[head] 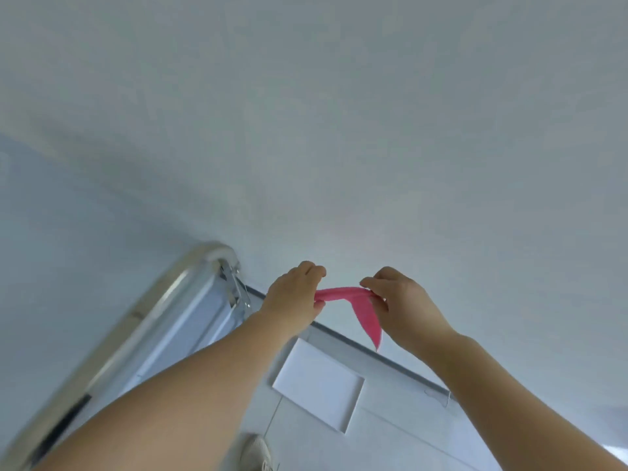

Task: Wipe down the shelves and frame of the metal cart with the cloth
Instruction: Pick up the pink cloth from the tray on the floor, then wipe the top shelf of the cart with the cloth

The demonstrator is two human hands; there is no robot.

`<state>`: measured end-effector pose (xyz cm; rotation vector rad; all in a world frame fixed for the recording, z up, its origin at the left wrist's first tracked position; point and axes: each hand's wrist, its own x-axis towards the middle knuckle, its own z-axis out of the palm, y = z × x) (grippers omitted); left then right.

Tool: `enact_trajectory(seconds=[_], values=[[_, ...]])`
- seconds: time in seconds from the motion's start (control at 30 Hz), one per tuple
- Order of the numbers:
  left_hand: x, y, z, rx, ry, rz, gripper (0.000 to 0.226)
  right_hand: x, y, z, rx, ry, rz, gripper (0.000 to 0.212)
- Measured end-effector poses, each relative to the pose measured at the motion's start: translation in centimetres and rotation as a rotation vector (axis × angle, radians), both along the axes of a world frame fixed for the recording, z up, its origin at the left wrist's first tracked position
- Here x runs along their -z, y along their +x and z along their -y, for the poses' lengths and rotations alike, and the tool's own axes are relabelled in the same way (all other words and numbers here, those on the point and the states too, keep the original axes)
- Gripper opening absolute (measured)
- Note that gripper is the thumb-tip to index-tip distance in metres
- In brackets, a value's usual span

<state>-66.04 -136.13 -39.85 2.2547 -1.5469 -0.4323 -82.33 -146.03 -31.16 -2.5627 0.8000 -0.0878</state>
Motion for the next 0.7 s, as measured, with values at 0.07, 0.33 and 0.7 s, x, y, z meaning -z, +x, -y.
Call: enact_trajectory(seconds=[0.07,0.33,0.7], values=[[-5.1,0.5,-1.2,-0.030,-0.021,-0.001,0.031,-5.3,-0.2,-1.0,0.010,-0.031,0.054,0.018],[-19.8,-0.2,-10.0,-0.114,-0.179,0.043,0.009,-19.3,-2.8,-6.3,-0.095,-0.190,0.145,0.027],[-29.5,-3.2,-26.2,-0.237,-0.241,0.192,0.020,-24.8,-4.0,-16.4,-0.291,-0.200,0.264,0.027]])
